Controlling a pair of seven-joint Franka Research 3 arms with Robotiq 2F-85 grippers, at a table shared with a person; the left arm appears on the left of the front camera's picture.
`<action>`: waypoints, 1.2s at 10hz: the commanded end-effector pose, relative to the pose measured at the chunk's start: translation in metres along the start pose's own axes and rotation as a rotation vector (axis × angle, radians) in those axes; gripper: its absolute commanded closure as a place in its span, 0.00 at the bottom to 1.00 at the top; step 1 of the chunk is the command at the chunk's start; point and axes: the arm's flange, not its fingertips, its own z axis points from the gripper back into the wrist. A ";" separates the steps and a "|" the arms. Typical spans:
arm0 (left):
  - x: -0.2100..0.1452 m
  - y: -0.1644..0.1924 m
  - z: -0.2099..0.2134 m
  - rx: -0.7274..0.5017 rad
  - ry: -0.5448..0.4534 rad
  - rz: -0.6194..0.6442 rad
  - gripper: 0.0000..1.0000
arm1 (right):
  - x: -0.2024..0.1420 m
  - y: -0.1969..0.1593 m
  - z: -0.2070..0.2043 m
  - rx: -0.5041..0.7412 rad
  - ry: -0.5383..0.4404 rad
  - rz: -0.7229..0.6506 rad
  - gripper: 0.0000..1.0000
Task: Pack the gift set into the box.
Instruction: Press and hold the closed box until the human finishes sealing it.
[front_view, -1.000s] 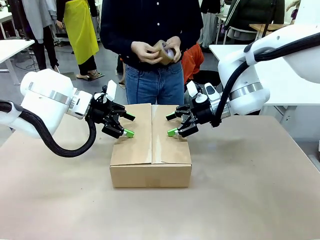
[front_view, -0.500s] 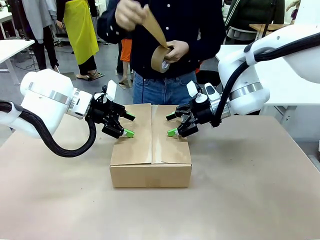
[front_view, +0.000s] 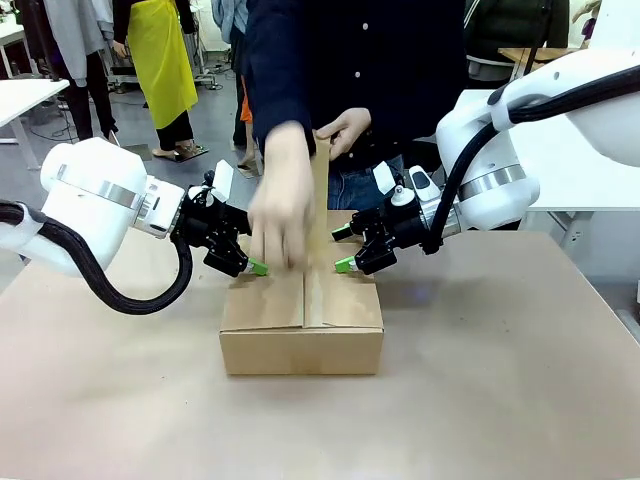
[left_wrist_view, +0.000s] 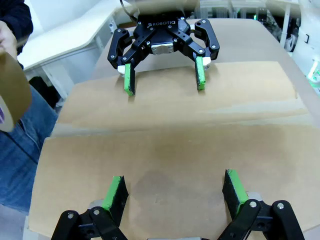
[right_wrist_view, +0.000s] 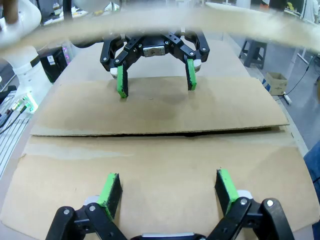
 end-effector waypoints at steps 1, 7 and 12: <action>0.001 0.000 0.000 0.006 -0.008 -0.009 0.00 | 0.000 0.001 -0.002 -0.006 0.012 0.011 0.00; 0.001 0.000 0.000 0.006 -0.008 -0.009 0.00 | 0.000 0.001 -0.002 -0.006 0.012 0.011 0.00; 0.001 0.000 0.000 0.006 -0.008 -0.009 0.00 | 0.000 0.001 -0.002 -0.006 0.012 0.011 0.00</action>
